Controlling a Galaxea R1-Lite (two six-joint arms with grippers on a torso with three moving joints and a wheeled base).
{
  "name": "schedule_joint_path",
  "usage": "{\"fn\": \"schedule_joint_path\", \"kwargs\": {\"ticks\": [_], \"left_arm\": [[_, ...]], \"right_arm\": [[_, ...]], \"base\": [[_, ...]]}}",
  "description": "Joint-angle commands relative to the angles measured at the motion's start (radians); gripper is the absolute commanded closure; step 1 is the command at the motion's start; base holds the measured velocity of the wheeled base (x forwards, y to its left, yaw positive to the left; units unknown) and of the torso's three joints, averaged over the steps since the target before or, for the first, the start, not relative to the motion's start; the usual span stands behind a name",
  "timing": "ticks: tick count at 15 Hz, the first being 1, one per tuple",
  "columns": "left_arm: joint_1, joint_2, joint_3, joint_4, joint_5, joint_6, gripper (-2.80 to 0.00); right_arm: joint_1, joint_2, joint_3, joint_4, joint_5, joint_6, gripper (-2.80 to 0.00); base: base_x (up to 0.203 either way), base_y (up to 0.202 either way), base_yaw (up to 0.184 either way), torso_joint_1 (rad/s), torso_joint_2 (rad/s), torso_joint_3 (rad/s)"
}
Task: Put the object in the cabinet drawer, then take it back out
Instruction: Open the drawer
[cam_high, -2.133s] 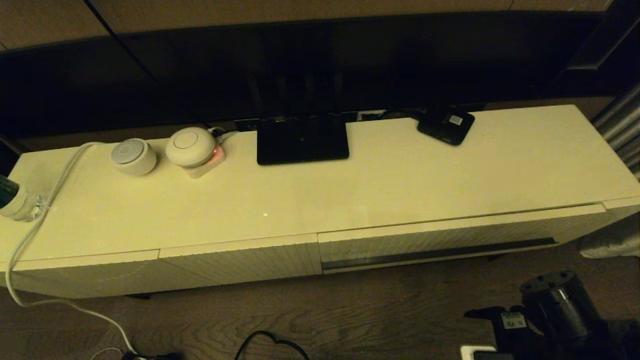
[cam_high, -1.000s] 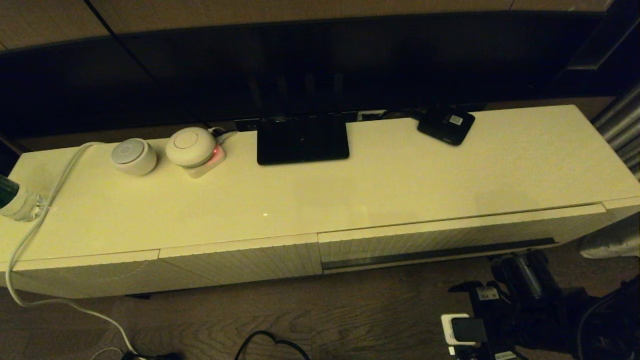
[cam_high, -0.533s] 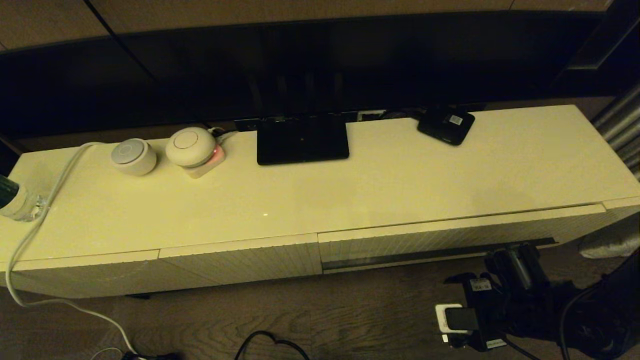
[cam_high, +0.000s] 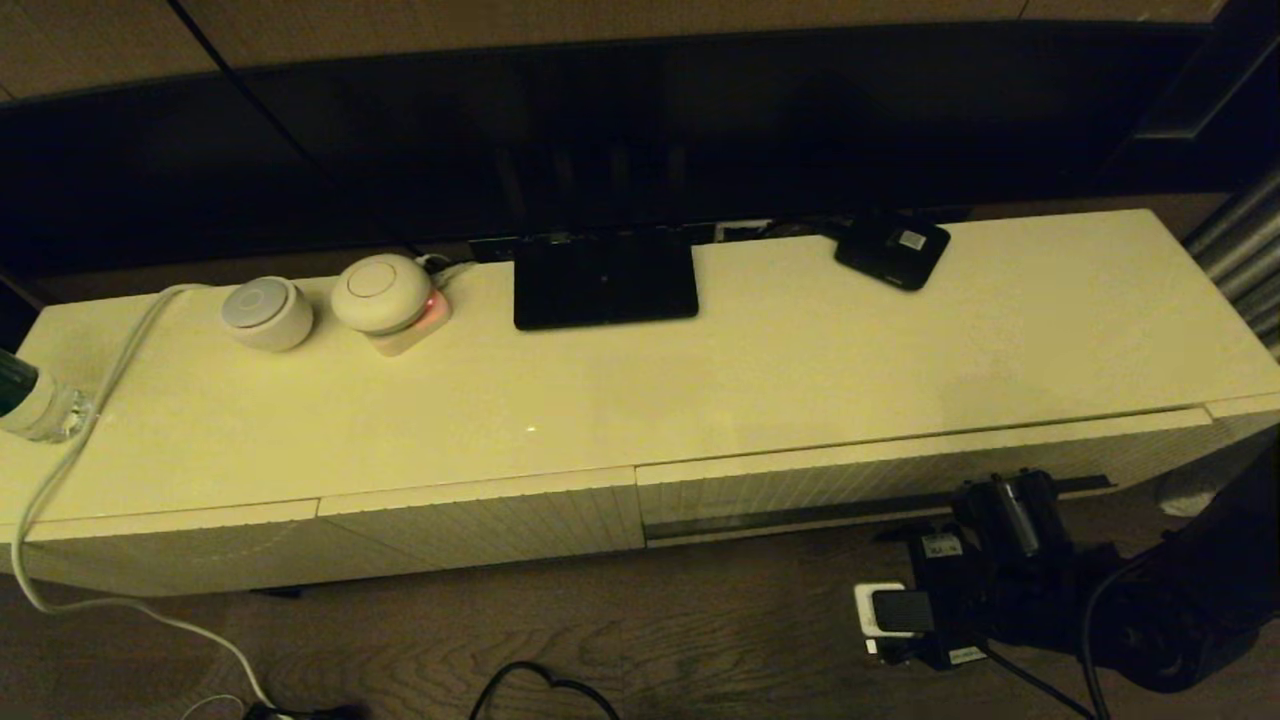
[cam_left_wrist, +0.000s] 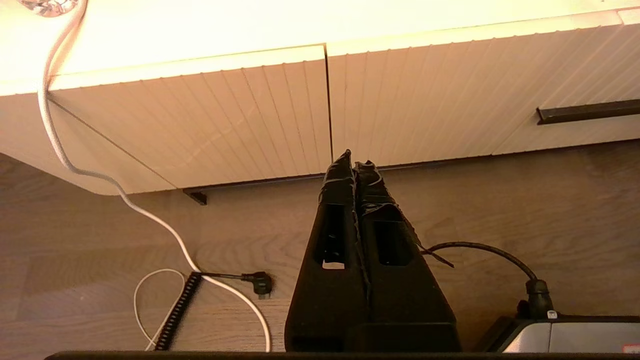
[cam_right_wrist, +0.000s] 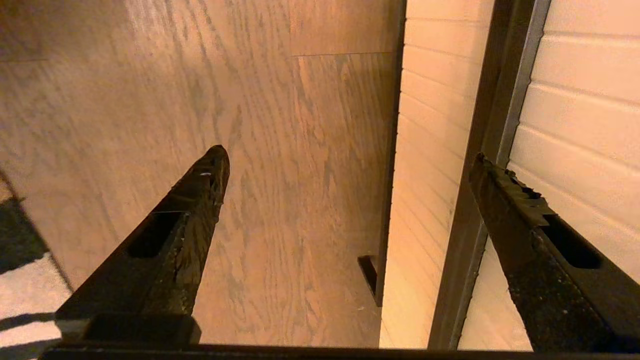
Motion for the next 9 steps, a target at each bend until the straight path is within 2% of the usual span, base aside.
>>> {"fn": "schedule_joint_path", "kwargs": {"ticks": [1,9], "left_arm": [[0.000,0.000,0.003,0.000,0.001,0.000,0.00],[0.000,0.000,0.003,0.000,0.001,0.000,0.00]], "right_arm": [[0.001,0.027,-0.016,-0.013,0.001,-0.008,-2.80],[-0.022,0.075,-0.058,-0.036,-0.001,-0.035,-2.80]], "base": [[0.000,0.000,0.000,0.000,0.00,0.000],[0.000,0.000,0.000,0.000,0.00,0.000]]}}
